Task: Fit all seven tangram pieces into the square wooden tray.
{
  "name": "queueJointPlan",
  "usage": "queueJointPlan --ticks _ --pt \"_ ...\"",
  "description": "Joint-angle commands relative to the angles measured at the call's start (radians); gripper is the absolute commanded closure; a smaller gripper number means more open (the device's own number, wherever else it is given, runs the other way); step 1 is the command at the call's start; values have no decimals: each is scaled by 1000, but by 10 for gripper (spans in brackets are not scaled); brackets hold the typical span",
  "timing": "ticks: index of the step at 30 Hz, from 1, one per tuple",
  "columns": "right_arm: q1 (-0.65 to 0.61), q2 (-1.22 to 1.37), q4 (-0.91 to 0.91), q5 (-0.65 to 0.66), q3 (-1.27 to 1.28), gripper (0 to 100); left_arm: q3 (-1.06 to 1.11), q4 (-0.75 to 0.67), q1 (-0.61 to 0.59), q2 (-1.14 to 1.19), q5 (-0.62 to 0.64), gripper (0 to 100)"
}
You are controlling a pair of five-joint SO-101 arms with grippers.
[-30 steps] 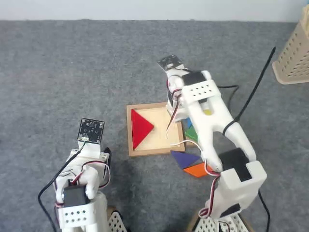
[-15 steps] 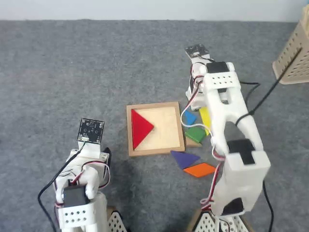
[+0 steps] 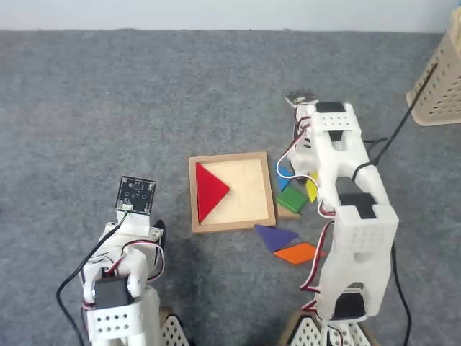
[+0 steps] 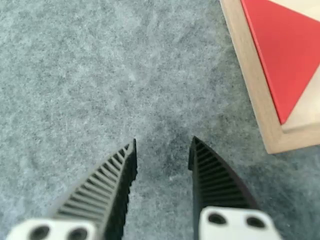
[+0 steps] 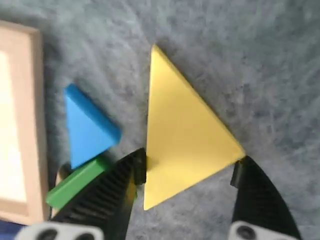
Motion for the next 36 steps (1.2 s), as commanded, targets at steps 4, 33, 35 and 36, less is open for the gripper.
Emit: queueJointPlan --ticks 4,33,35,36 --pt "-8 24 -13 12 -60 723 -12 5 0 -6 -5 832" --pt "35 70 -79 137 -101 720 -12 5 0 -6 -5 832" --pt "35 77 -58 135 -103 720 -12 5 0 -6 -5 832" --pt "35 77 -53 135 -103 720 -12 5 0 -6 -5 832"
